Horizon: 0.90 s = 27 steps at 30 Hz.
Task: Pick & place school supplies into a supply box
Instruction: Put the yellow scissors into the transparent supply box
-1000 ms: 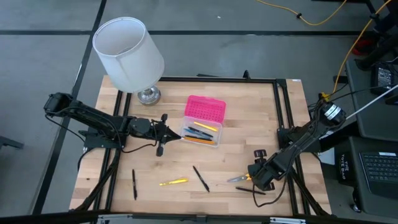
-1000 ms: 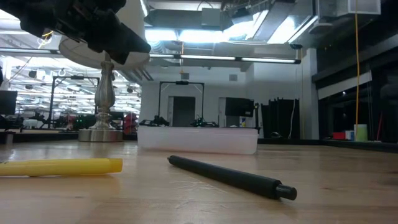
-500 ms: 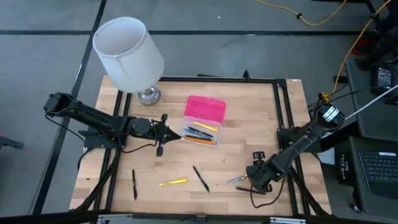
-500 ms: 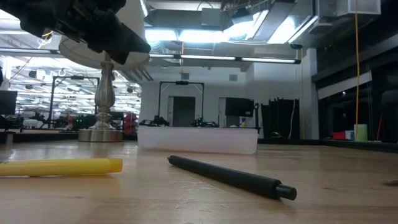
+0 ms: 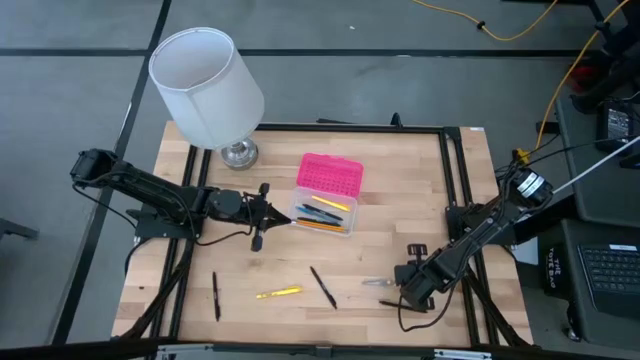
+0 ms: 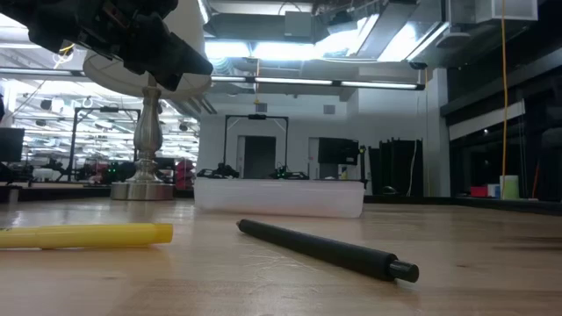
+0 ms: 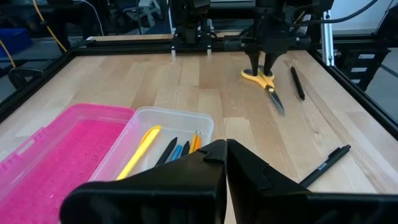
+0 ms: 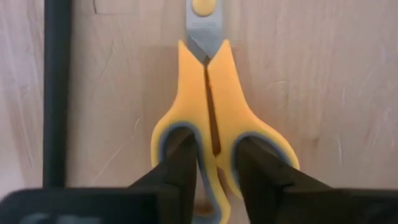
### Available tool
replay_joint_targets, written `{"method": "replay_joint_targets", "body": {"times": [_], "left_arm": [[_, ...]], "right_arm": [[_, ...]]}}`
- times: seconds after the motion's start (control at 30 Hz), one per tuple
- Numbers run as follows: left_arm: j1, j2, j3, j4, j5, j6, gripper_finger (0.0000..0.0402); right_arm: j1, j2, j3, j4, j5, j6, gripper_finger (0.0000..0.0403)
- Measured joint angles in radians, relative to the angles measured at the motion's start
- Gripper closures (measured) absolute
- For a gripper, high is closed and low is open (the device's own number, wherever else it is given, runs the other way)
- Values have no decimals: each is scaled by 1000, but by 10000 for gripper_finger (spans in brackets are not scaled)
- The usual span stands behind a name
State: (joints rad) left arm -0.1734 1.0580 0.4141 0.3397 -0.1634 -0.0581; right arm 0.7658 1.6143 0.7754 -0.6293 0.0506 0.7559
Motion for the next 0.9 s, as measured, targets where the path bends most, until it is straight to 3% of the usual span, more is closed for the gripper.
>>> {"method": "replay_joint_targets", "body": {"times": [0.43, 0.9], "left_arm": [[0, 0, 0, 0, 0, 0, 397], [0, 0, 0, 0, 0, 0, 400]], "right_arm": [[0, -31, 14, -14, 3, 26, 320], [-46, -249, 47, 11, 141, -2, 320]]}}
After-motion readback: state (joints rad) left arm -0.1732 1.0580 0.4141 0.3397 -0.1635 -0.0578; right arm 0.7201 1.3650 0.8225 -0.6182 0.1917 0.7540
